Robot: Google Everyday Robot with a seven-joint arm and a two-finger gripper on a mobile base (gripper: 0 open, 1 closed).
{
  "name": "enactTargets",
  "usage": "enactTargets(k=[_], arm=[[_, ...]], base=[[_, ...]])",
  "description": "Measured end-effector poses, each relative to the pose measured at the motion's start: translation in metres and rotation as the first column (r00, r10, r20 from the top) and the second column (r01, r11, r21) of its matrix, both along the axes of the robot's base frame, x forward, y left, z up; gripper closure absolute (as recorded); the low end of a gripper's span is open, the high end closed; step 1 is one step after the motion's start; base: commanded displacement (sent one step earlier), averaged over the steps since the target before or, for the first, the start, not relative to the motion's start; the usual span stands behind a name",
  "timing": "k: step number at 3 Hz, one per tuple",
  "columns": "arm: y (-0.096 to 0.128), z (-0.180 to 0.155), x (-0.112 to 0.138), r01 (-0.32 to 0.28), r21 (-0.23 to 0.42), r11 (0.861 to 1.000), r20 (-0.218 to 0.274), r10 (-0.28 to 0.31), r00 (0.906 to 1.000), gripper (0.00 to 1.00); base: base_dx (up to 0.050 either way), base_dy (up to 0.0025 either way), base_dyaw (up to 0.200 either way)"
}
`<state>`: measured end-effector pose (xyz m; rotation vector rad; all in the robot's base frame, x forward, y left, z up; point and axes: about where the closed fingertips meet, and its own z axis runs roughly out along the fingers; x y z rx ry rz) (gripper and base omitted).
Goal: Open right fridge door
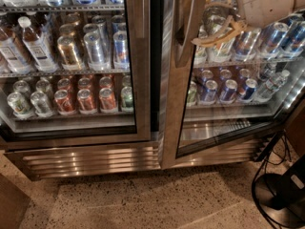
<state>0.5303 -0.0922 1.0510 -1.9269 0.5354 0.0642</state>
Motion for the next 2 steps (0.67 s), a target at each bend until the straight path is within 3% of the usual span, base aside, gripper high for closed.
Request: enactTargets(k=[2], arm=[[-0.0077, -0.0004, -0.0163, 0.001, -0.002, 1.000, -0.004, -0.001, 1.0000, 1.00]], base=[[0.000, 0.00000, 0.000]])
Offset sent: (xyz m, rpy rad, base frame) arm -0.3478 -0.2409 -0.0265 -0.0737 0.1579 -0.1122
